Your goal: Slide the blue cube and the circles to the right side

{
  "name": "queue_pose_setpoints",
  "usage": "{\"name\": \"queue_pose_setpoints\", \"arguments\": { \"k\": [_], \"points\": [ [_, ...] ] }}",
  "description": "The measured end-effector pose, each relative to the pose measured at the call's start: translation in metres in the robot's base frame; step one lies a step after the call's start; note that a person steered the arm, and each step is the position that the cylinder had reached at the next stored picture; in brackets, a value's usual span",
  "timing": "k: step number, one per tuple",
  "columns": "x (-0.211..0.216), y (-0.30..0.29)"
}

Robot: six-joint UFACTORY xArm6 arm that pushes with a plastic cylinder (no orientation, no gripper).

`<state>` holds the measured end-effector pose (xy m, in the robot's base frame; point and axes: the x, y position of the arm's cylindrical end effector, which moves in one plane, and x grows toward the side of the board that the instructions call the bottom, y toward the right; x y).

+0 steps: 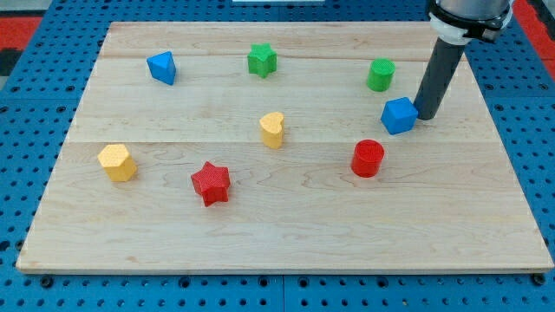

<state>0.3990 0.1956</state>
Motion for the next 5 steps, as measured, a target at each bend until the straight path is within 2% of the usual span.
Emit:
{"name": "queue_pose_setpoints", "arguments": {
  "k": [1,2,3,4,5],
  "points": [
    [0.006,0.016],
    [0.036,0.025],
    [0.103,0.019],
    [0.139,-0.054],
    [0.118,-0.121]
  ]
}}
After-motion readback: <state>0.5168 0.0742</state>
